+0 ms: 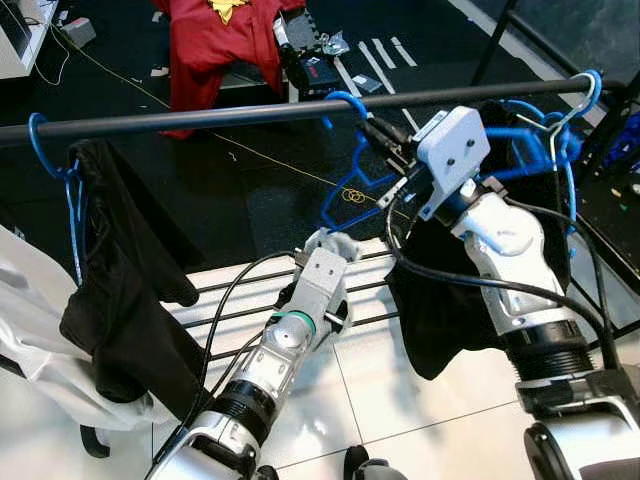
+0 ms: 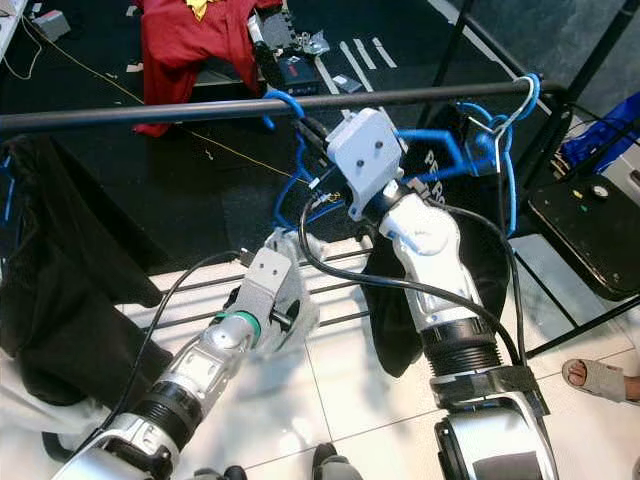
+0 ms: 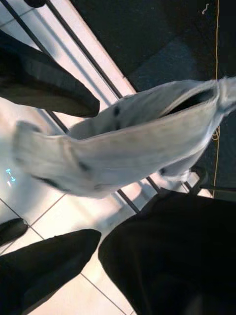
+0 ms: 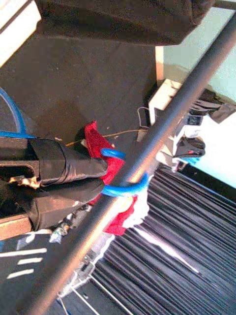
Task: Hang hanger
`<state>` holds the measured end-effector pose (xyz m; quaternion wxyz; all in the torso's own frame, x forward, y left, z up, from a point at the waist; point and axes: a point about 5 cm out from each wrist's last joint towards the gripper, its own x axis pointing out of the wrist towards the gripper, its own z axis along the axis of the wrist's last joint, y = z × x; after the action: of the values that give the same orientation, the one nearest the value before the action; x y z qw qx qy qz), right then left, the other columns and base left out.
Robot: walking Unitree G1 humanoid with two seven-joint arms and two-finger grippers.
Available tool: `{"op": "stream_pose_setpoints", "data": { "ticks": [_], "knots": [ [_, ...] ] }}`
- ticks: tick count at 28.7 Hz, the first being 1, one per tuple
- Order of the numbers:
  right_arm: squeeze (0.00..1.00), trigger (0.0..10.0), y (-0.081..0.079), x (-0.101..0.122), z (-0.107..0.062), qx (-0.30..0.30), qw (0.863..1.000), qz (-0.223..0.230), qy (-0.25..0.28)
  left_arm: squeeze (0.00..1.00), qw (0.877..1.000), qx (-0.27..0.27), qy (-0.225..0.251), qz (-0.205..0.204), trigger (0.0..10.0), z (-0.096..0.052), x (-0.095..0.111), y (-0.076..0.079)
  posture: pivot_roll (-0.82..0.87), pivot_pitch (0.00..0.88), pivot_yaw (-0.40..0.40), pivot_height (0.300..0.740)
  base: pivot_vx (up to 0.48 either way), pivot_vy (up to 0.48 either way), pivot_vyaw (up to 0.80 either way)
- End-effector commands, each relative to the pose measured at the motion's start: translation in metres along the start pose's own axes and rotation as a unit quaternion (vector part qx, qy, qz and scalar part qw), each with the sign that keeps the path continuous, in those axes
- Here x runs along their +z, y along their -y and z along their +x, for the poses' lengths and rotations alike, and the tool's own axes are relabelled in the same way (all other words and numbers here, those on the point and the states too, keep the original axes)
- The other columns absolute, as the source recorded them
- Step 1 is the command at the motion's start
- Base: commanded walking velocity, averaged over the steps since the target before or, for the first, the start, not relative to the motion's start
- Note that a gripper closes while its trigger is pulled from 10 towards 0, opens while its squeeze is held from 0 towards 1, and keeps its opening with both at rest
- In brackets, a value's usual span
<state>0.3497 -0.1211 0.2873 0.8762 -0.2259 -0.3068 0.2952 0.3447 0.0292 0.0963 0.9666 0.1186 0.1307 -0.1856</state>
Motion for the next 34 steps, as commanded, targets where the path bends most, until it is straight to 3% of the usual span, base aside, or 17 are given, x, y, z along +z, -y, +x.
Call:
{"op": "stream_pose_setpoints", "data": {
  "ticks": [1,14,15,16,17,18,19,21,22,34],
  "knots": [
    [0.0,0.0,-0.002,-0.002,-0.003,0.0,1.0,0.003,-0.004,0.0,1.0,-0.006,-0.007,-0.006,10.0,-0.003,-0.011,0.004,-0.14,0.191,0.046,0.74,0.0,0.0,0.0],
    [0.0,0.0,-0.015,-0.005,-0.008,0.007,0.999,0.031,-0.014,0.0,0.997,0.067,0.005,-0.035,10.0,-0.003,-0.014,-0.027,-0.14,0.275,0.04,0.74,0.0,0.0,0.0],
    [0.0,0.0,-0.016,-0.004,-0.008,0.007,0.999,0.036,-0.011,0.0,0.996,0.076,0.004,-0.035,9.2,-0.002,-0.014,-0.03,-0.14,0.277,0.04,0.74,0.0,0.0,0.0],
    [0.0,0.0,-0.016,-0.004,-0.008,0.007,0.999,0.036,-0.011,0.0,0.996,0.076,0.004,-0.035,9.2,-0.002,-0.014,-0.03,-0.14,0.277,0.04,0.74,0.0,0.0,0.0],
    [0.0,0.0,-0.016,-0.001,-0.008,0.007,0.999,0.039,-0.006,0.0,0.996,0.081,0.002,-0.036,8.3,-0.001,-0.013,-0.029,-0.15,0.282,0.042,0.74,0.0,0.0,0.0],
    [0.0,0.0,-0.016,-0.001,-0.008,0.007,0.999,0.039,-0.006,0.0,0.996,0.081,0.002,-0.036,8.3,-0.001,-0.013,-0.029,-0.15,0.282,0.042,0.74,0.0,0.0,0.0],
    [0.0,0.0,-0.015,0.002,-0.007,0.006,0.999,0.042,-0.002,0.0,0.996,0.084,0.001,-0.036,5.1,0.0,-0.012,-0.027,-0.16,0.283,0.044,0.74,0.0,0.0,0.0],
    [0.0,0.0,-0.015,0.002,-0.007,0.006,0.999,0.042,-0.002,0.0,0.996,0.084,0.001,-0.036,5.1,0.0,-0.012,-0.027,-0.16,0.283,0.044,0.74,0.0,0.0,0.0],
    [0.0,0.0,-0.014,0.005,-0.006,0.006,0.999,0.044,0.003,0.0,0.996,0.083,0.001,-0.036,4.5,0.002,-0.01,-0.023,-0.16,0.285,0.047,0.74,0.0,0.0,0.0],
    [0.0,0.0,-0.009,0.013,-0.006,0.002,0.999,0.038,0.008,0.0,0.998,0.057,0.01,-0.034,4.8,0.008,0.002,-0.004,-0.19,0.29,0.058,0.74,0.0,0.0,0.0]
  ]
}}
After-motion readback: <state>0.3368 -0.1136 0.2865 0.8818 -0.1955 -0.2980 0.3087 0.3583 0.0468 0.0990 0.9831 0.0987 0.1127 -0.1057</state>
